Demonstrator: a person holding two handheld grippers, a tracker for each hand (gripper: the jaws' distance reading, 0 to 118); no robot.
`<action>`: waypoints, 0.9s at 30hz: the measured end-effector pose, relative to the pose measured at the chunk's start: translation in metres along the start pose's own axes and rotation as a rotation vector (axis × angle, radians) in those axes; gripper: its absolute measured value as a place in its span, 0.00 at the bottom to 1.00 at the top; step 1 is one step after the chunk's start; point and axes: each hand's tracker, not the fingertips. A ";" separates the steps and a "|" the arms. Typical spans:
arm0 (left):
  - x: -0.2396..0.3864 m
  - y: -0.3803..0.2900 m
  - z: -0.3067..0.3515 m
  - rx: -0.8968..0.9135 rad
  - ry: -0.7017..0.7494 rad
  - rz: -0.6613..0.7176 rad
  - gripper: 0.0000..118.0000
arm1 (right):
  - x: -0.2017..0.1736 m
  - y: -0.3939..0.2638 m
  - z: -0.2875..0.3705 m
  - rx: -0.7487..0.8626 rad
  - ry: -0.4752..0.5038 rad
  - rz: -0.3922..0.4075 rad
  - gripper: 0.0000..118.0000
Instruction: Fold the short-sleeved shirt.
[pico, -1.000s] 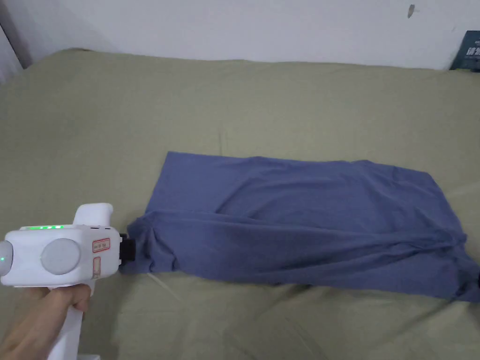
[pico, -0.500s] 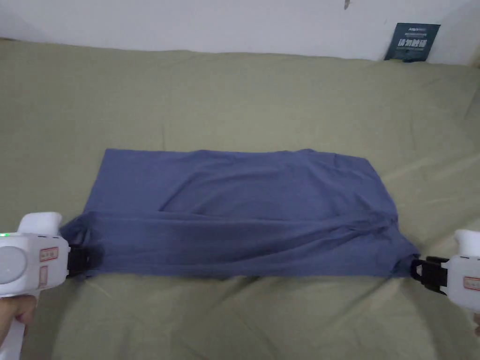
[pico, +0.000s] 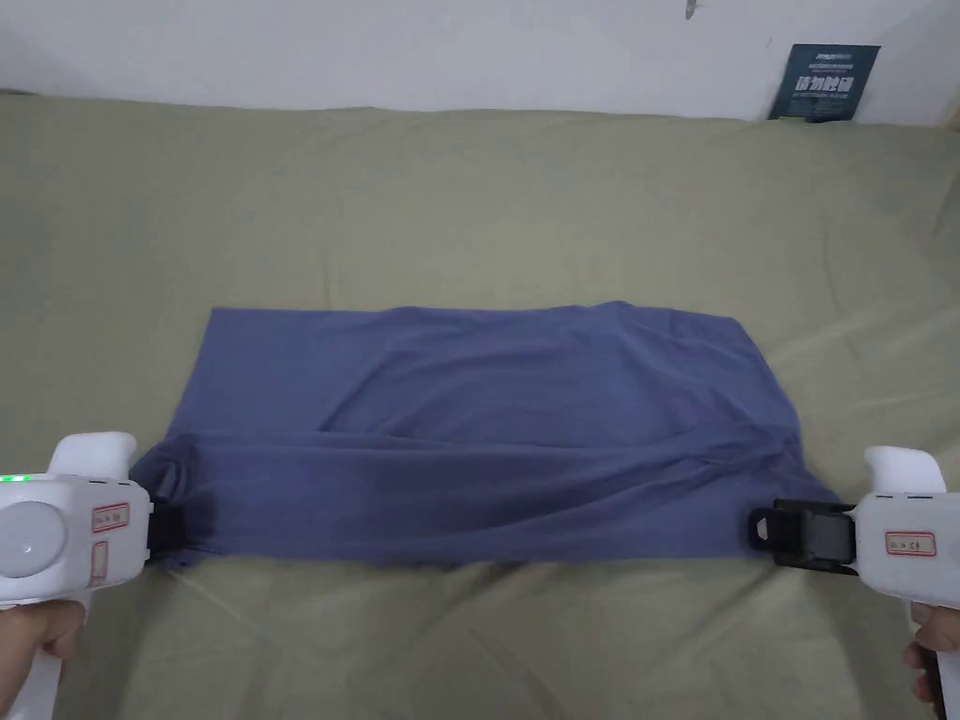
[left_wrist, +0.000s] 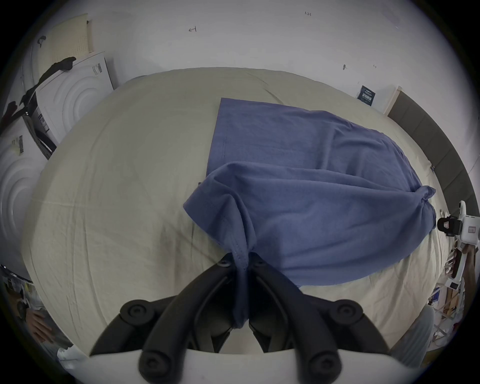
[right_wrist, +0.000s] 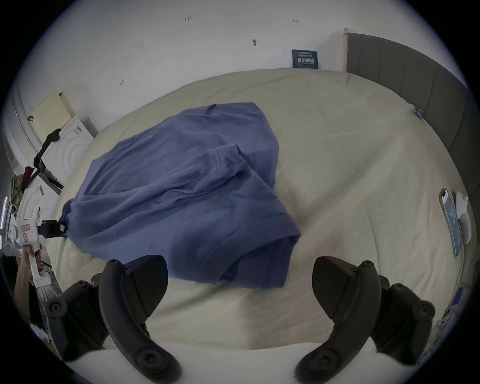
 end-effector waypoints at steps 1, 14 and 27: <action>0.000 0.001 0.000 -0.001 0.000 -0.001 0.04 | 0.001 0.002 -0.001 0.002 -0.003 0.004 0.68; -0.001 0.001 0.023 -0.003 0.005 -0.002 0.04 | -0.004 -0.003 0.039 0.039 -0.019 0.045 0.08; -0.013 -0.081 0.085 -0.016 0.013 -0.013 0.04 | -0.003 -0.093 0.103 0.014 0.007 0.044 0.08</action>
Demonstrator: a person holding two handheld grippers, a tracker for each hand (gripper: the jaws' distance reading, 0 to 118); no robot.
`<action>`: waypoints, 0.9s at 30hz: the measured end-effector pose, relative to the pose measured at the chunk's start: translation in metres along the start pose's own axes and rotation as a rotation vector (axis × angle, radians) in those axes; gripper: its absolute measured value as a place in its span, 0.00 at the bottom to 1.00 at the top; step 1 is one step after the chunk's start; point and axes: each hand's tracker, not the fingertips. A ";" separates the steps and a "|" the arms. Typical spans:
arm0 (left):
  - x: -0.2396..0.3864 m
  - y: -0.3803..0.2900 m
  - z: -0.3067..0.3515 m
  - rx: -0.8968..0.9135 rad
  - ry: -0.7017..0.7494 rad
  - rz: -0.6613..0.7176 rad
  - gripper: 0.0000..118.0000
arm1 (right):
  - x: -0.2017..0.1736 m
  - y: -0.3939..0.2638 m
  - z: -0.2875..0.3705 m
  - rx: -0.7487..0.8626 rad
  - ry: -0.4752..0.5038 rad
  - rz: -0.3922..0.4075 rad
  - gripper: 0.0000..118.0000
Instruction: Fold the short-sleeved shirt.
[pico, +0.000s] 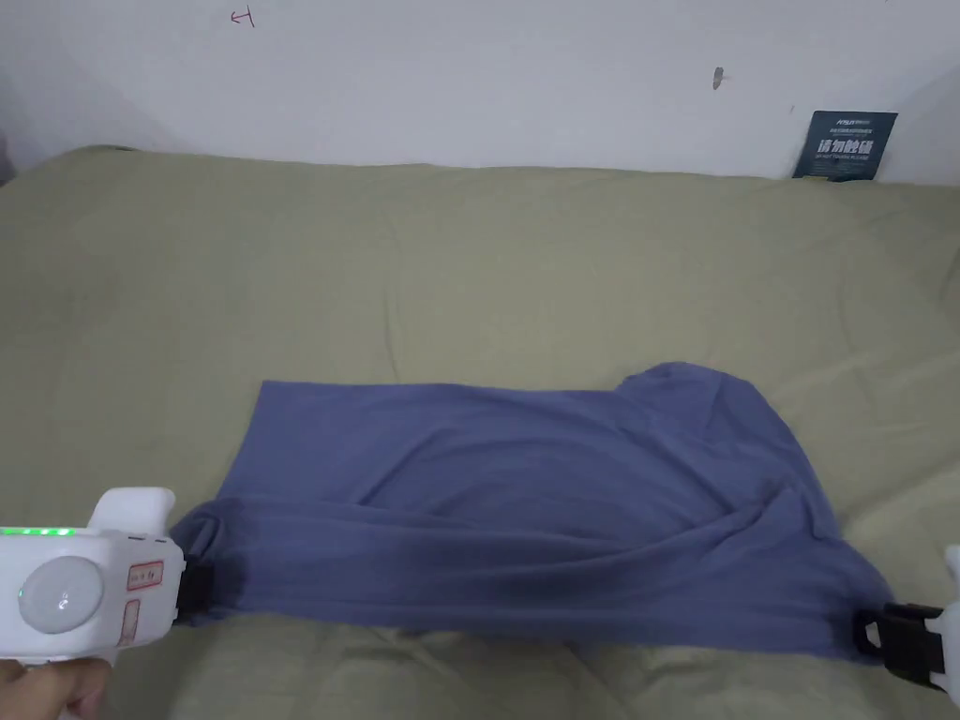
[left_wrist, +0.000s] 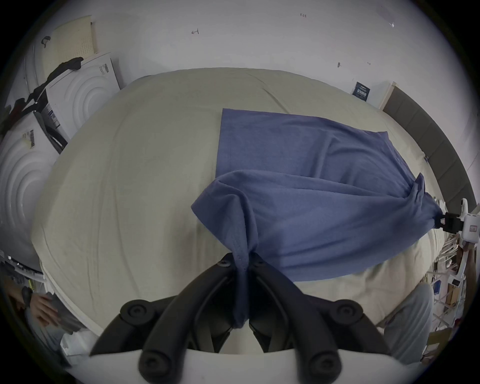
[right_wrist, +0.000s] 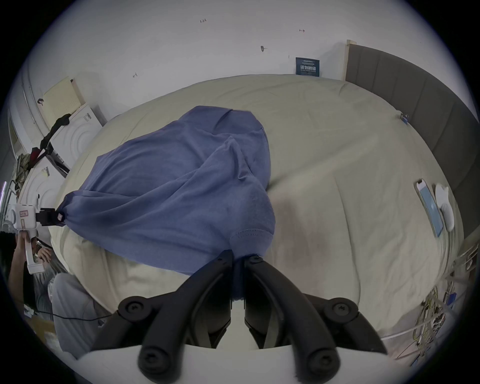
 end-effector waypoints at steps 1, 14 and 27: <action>-0.001 -0.010 0.006 -0.001 -0.002 0.003 0.04 | 0.000 -0.011 0.005 0.001 0.003 -0.001 0.08; -0.017 -0.055 0.018 -0.023 -0.029 0.028 0.04 | 0.011 -0.051 0.013 -0.039 0.011 -0.040 0.08; -0.017 -0.014 0.050 0.212 -0.026 0.094 0.93 | -0.006 -0.007 0.035 0.173 -0.004 -0.080 0.94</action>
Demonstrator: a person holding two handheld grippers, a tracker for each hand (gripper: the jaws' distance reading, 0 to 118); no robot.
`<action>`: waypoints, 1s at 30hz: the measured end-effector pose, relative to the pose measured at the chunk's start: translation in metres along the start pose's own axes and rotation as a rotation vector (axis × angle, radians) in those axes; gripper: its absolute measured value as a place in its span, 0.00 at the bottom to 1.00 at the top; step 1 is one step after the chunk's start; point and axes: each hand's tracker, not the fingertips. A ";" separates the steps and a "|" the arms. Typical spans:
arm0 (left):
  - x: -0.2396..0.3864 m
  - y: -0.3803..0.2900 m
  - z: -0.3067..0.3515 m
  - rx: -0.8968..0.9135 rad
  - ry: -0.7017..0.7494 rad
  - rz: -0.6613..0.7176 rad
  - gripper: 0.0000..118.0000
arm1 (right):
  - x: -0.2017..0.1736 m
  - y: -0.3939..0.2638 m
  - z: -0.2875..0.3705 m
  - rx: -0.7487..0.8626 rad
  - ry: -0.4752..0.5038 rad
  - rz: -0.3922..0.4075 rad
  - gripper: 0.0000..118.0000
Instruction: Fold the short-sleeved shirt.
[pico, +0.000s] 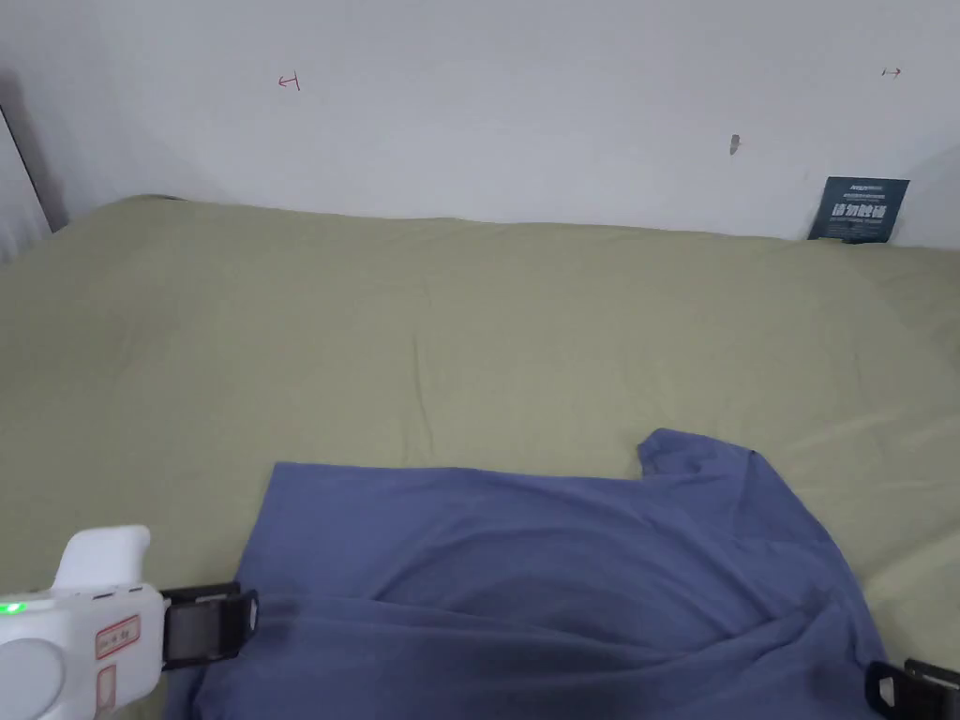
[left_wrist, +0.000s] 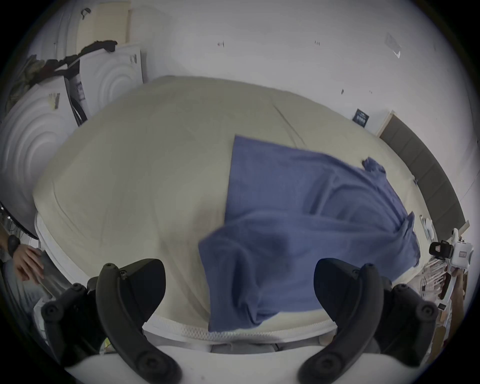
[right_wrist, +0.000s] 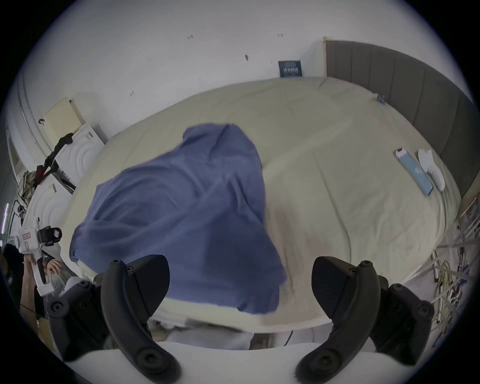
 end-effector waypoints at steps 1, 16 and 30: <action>0.006 0.008 0.001 0.024 0.003 -0.013 0.81 | -0.008 0.007 0.000 0.032 0.017 0.002 0.88; 0.045 0.078 -0.111 0.035 0.069 -0.074 0.00 | -0.074 0.058 -0.077 0.144 -0.059 0.137 0.00; 0.047 0.141 -0.202 -0.178 0.149 -0.075 0.98 | -0.055 0.091 -0.143 0.066 -0.080 0.172 0.00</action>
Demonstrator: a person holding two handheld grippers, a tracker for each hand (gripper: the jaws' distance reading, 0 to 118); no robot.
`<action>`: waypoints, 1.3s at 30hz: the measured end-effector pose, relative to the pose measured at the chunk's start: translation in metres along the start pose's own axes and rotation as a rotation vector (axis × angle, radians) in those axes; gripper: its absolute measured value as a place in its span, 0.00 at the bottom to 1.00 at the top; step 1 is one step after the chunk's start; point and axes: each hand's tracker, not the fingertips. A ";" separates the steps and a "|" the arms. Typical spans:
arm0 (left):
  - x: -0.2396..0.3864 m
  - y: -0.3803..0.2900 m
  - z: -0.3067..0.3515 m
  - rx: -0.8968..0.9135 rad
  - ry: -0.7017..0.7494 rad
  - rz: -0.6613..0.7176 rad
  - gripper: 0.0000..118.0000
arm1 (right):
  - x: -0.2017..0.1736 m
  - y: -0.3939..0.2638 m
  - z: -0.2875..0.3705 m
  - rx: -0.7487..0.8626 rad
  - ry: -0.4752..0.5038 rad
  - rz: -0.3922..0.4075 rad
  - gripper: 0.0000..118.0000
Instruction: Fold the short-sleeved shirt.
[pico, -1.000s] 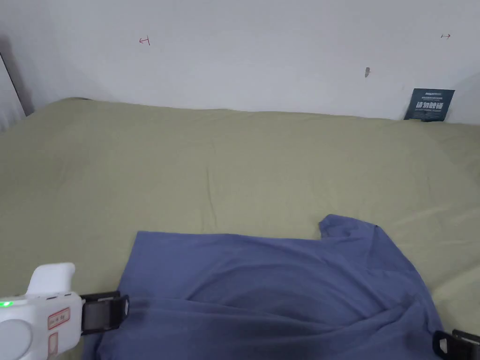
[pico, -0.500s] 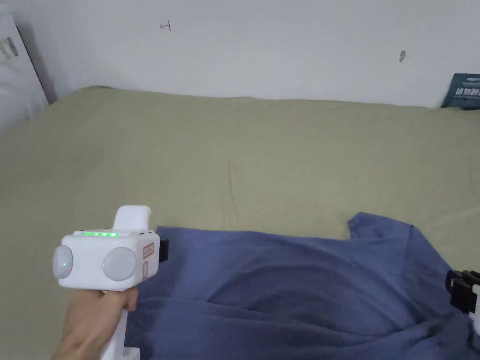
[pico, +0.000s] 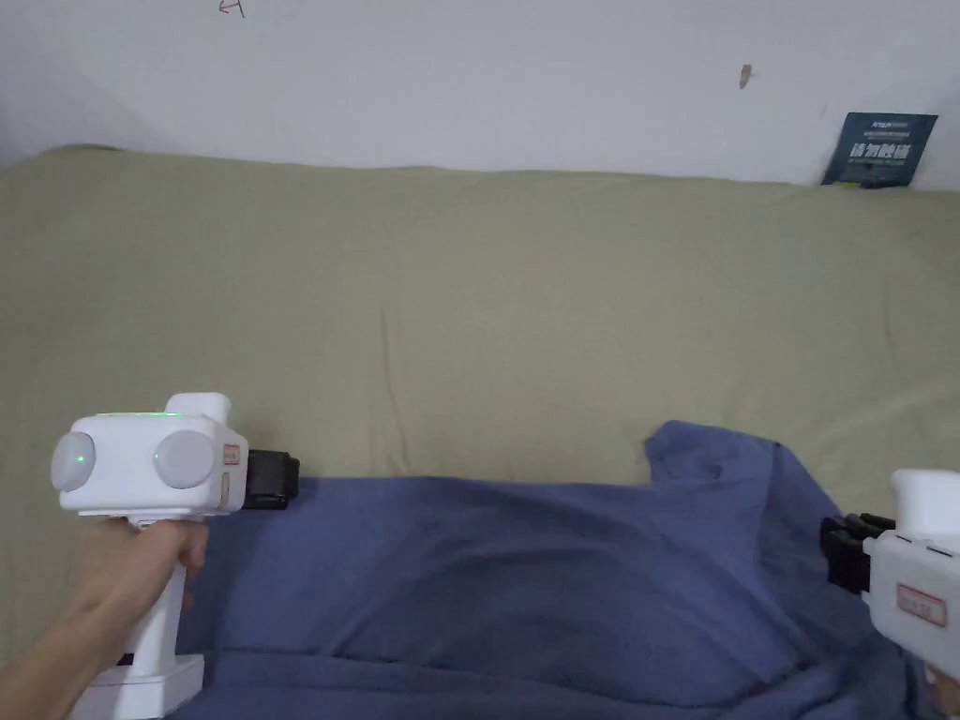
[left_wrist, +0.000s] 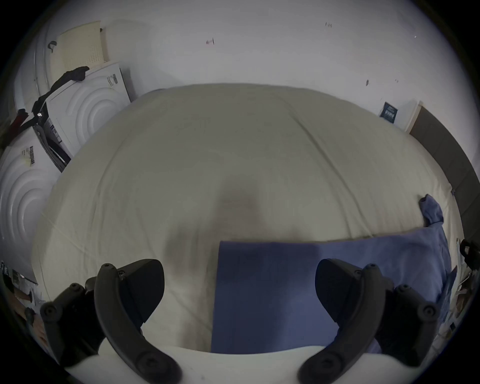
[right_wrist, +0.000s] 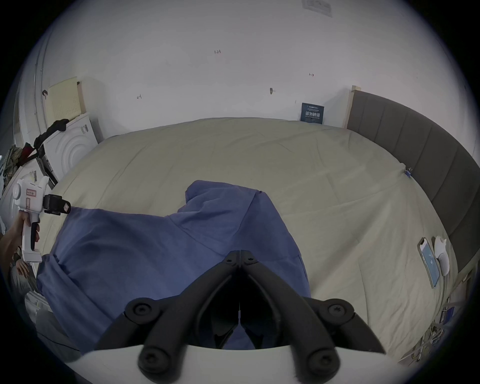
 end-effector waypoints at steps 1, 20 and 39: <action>0.001 -0.003 -0.016 -0.004 0.002 -0.009 0.95 | 0.001 0.001 -0.003 -0.009 0.001 0.001 0.00; 0.016 -0.008 -0.020 -0.019 -0.063 -0.065 0.00 | 0.042 0.060 -0.096 -0.342 0.005 -0.011 0.98; 0.001 -0.023 0.028 0.051 -0.106 -0.030 0.00 | 0.057 0.061 -0.024 -0.217 0.073 -0.034 0.01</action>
